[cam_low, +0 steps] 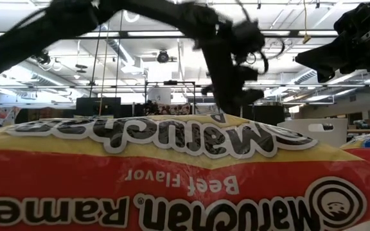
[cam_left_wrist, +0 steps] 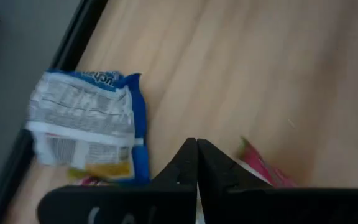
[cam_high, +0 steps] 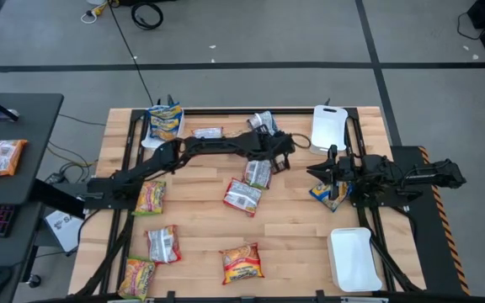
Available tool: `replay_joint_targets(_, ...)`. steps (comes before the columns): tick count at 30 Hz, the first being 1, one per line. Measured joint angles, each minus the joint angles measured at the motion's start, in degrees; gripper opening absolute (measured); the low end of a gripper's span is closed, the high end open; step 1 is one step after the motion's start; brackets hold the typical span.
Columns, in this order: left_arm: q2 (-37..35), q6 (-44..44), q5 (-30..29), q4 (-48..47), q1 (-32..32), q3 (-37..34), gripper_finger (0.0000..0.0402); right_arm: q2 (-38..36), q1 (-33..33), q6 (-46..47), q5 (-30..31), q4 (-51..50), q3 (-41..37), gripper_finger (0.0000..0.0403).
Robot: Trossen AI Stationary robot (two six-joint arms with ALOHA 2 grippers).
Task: Sort Maruchan noodles
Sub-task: Put the blue noodle pack into the top left white bin
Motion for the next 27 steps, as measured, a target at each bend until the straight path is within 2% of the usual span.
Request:
replay_joint_targets(3,-1.41,0.18,-2.28,-1.17,-0.81,0.03,0.0003,0.0,-0.01,0.01,0.01,0.4,-0.01,0.0056)
replay_joint_targets(7,-1.34,-5.13,-4.01,2.88,2.11,-0.15,0.0027,0.0,0.0,0.01,0.01,0.7,0.01,0.0056)
replay_joint_targets(13,2.37,-11.7,-2.76,21.18,4.87,-7.01,0.0084,0.0,-0.01,-0.02,0.02,0.8,0.01,0.0056)
replay_joint_targets(18,4.0,-15.73,-4.14,30.59,6.39,-10.22,0.0141,0.08,-0.02,0.0,-0.1,1.96,0.0,0.0056)
replay_joint_targets(24,5.37,-13.68,-12.19,31.68,6.13,-10.57,0.0199,0.15,0.0,0.01,-0.08,1.93,0.0,0.0056)
replay_joint_targets(27,5.37,-12.02,-10.08,29.52,5.5,-10.46,0.0206,0.15,-0.02,0.01,0.03,1.94,-0.01,0.0056)
